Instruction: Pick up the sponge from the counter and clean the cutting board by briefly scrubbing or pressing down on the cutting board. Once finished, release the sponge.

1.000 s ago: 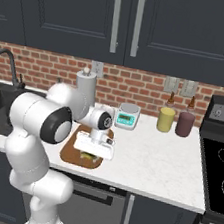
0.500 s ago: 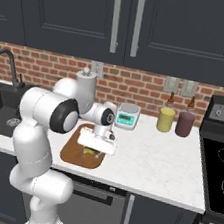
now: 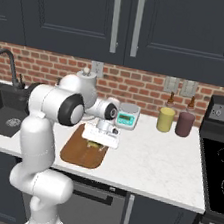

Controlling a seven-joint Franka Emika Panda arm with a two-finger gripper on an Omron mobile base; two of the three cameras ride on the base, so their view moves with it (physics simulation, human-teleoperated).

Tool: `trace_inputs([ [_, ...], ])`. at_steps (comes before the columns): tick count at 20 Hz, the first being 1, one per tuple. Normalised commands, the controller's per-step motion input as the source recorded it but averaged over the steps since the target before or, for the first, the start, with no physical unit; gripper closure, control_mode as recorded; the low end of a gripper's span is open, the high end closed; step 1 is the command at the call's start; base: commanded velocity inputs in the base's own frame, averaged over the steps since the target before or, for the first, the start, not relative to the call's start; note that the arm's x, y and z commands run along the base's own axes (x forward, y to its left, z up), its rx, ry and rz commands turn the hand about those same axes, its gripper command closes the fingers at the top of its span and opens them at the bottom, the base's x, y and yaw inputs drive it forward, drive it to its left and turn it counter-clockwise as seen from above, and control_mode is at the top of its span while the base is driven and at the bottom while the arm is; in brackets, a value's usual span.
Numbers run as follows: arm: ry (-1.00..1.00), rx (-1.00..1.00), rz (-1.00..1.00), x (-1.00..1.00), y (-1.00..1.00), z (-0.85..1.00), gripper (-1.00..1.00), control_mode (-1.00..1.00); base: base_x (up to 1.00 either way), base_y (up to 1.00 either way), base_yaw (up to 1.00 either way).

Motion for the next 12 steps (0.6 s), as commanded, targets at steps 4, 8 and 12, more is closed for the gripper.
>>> trace_inputs([
  [4, -0.07, 0.00, 0.00, 0.69, 0.00, -0.16, 1.00, -1.00, 0.00, 0.00, 0.00],
  [8, -0.08, 0.00, 0.00, 0.77, 0.00, -0.09, 1.00, -1.00, 0.00, 0.00, 0.00],
  [12, -0.08, 0.00, 0.00, 0.79, 0.00, -0.02, 1.00, -1.00, 0.00, 0.00, 0.00],
])
